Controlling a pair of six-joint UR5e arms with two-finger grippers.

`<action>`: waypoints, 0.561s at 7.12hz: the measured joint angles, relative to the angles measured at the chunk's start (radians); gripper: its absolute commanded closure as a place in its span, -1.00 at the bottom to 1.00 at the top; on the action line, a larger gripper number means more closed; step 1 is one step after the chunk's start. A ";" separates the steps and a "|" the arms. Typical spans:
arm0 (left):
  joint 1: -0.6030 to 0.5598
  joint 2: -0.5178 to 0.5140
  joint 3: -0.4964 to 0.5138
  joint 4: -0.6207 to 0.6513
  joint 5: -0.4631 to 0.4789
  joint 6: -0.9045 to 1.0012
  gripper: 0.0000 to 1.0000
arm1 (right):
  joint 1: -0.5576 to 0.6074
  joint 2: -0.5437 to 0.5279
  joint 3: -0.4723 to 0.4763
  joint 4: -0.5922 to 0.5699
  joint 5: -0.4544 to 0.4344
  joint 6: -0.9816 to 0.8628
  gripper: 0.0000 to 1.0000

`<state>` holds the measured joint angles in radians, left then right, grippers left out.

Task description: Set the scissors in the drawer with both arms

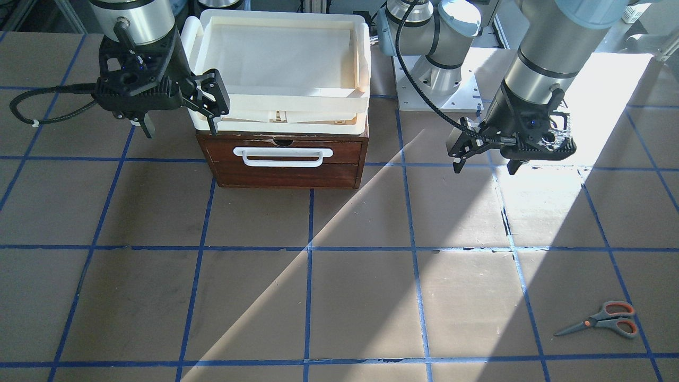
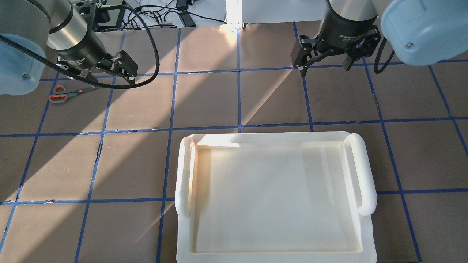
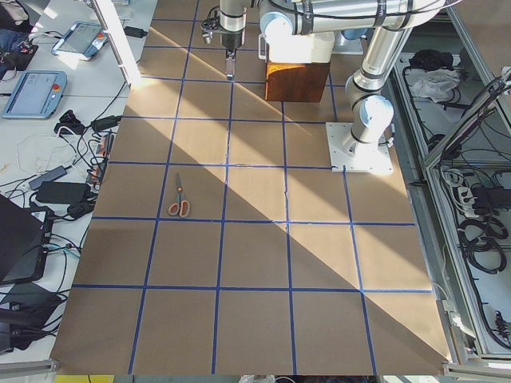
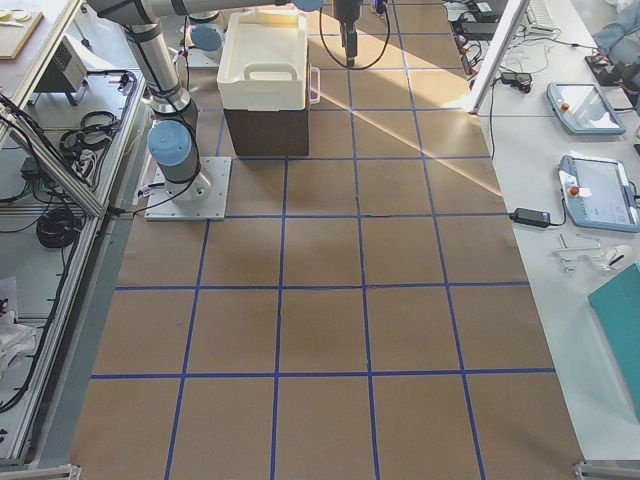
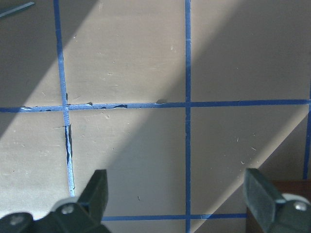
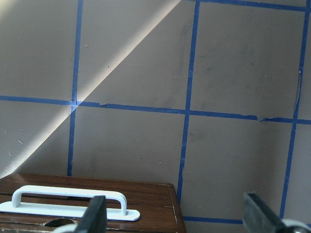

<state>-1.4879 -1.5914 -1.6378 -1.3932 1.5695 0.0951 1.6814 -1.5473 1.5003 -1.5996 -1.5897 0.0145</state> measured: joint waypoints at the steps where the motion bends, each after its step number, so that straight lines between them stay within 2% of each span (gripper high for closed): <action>1: 0.000 0.000 0.000 0.000 0.000 0.000 -1.00 | 0.000 0.000 0.000 0.004 0.001 0.000 -1.00; 4: 0.001 -0.001 0.000 -0.001 0.002 0.006 -1.00 | 0.005 0.014 -0.004 0.011 0.007 -0.039 -1.00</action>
<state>-1.4867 -1.5921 -1.6382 -1.3943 1.5715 0.1007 1.6860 -1.5331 1.4967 -1.5885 -1.5828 -0.0240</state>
